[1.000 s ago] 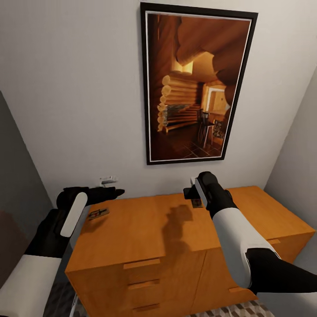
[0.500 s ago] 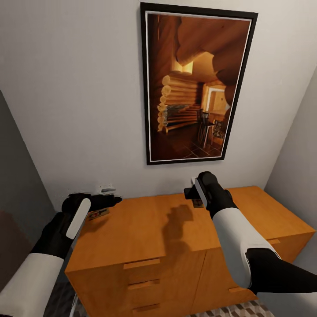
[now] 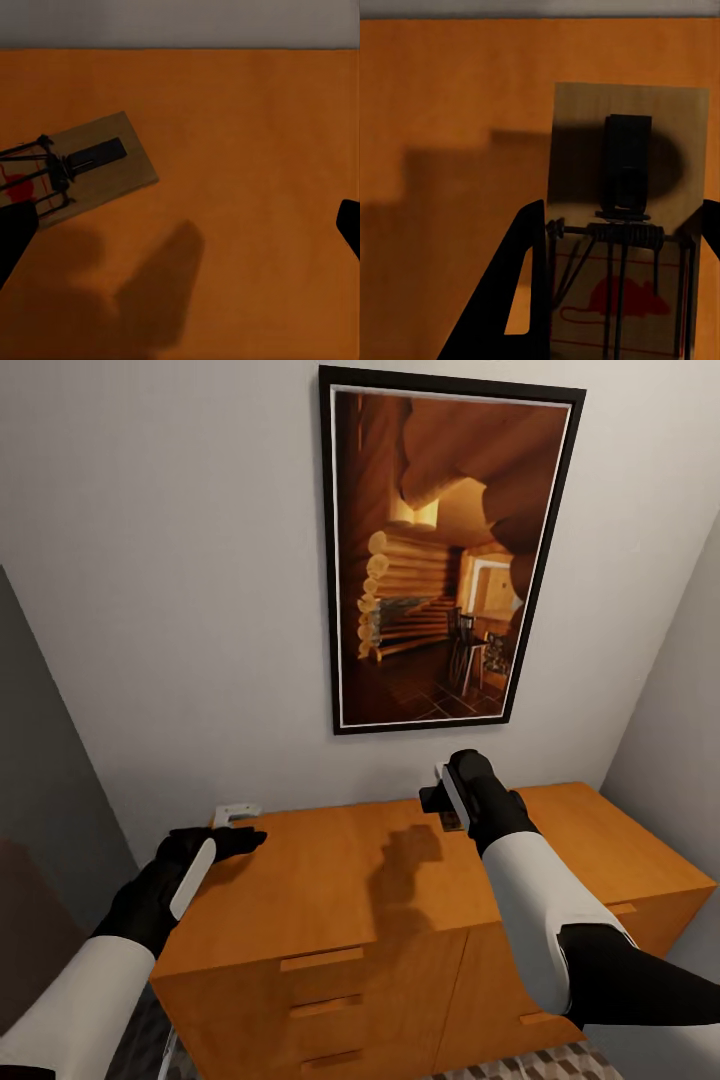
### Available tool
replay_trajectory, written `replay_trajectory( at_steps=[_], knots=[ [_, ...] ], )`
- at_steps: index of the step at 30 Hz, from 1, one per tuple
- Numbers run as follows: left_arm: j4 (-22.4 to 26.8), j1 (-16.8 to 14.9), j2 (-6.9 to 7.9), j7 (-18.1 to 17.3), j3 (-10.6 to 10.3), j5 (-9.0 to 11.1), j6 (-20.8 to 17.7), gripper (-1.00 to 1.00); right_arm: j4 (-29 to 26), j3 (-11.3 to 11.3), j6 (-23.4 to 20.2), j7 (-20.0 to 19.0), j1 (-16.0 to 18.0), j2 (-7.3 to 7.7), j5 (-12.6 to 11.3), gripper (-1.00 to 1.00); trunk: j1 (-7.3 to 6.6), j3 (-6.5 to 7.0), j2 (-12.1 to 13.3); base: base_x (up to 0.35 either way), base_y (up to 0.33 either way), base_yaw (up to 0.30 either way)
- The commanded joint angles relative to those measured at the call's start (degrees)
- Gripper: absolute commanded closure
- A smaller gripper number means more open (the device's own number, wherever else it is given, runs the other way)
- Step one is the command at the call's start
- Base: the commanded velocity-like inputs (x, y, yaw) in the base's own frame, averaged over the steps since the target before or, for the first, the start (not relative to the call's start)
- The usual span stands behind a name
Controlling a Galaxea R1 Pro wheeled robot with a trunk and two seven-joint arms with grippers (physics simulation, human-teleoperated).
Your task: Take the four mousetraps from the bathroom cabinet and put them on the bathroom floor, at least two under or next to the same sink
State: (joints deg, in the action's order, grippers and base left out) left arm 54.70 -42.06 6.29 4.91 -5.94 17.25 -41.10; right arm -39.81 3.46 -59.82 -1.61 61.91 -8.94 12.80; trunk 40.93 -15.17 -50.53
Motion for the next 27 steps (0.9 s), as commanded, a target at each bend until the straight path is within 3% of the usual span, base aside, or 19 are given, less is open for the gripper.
replay_trajectory(
  at_steps=[1,17,27],
  knots=[
    [0.12,-0.03,0.05,0.52,-0.22,0.53,-0.13,-1.00,-0.02,0.30,-0.18,-0.15,0.05,-0.07,0.27,1.00,0.01,-0.08,-0.06,0.000,0.000,0.000],
    [4.53,0.04,0.06,0.34,0.11,0.34,-0.05,-1.00,0.08,0.31,-0.18,-0.15,0.05,-0.11,2.71,1.00,0.01,-0.08,-0.06,0.027,0.000,0.000],
    [5.41,0.05,0.29,0.25,0.14,0.41,-0.50,-1.00,0.08,0.32,-0.18,-0.15,0.05,-0.12,2.96,1.00,0.01,-0.08,-0.06,0.054,0.000,0.000]
  ],
)
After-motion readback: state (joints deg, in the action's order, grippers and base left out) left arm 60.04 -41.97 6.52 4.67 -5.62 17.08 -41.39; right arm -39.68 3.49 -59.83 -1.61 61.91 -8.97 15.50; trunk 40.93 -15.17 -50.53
